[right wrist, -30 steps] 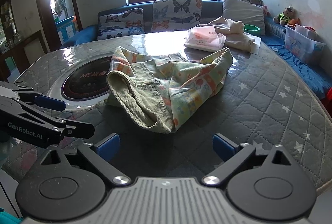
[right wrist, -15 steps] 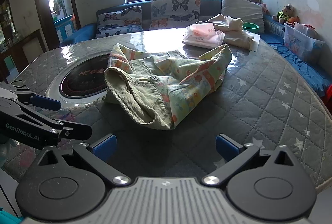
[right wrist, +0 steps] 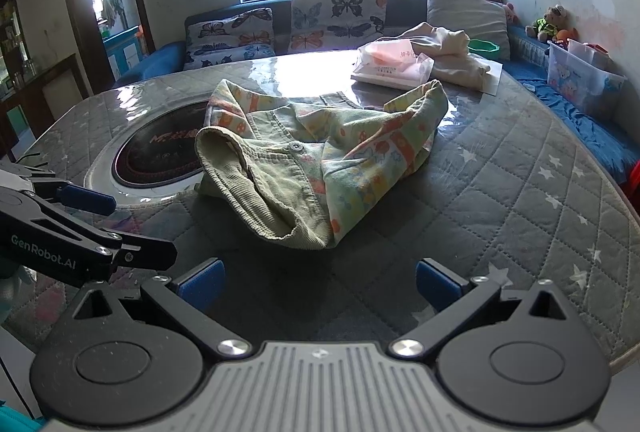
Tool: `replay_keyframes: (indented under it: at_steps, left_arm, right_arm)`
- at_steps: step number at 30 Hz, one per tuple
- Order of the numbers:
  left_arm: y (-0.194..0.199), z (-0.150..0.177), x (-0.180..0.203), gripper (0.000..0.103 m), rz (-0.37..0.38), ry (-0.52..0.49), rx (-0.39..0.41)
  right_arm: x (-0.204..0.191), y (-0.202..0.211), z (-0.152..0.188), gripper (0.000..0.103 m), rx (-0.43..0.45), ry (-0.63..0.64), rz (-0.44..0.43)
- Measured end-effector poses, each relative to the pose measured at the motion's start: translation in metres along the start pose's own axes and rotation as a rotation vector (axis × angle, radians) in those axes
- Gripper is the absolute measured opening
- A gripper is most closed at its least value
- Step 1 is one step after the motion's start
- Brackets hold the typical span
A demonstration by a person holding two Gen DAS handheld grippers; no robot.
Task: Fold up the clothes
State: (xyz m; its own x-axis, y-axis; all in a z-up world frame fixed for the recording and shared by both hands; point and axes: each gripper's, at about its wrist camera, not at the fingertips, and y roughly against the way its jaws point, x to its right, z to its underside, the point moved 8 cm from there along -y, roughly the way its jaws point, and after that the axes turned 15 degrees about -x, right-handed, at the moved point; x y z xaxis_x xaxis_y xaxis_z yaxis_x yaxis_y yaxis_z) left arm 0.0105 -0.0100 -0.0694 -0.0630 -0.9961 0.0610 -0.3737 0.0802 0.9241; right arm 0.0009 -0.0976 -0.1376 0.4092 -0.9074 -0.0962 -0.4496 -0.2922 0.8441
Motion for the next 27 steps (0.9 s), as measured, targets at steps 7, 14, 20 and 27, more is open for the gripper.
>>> replay_keyframes:
  at_steps: [7, 14, 20, 27]
  left_arm:
    - [-0.003, -0.003, -0.002, 0.103, 0.0, 0.002, -0.008]
    - [-0.006, -0.01, -0.006, 0.103, -0.005, 0.007, -0.014]
    - [-0.007, -0.017, -0.011, 0.103, -0.012, 0.011, -0.016]
    - [-0.006, -0.028, -0.019, 0.103, -0.023, 0.017, -0.012]
  right_arm:
    - [0.0, -0.003, -0.002, 0.103, -0.005, -0.001, -0.002]
    - [0.003, -0.007, -0.007, 0.103, -0.011, -0.004, -0.004]
    - [0.006, -0.009, -0.014, 0.103, -0.013, -0.004, -0.005]
    - [0.005, -0.01, -0.025, 0.103, -0.009, 0.012, -0.011]
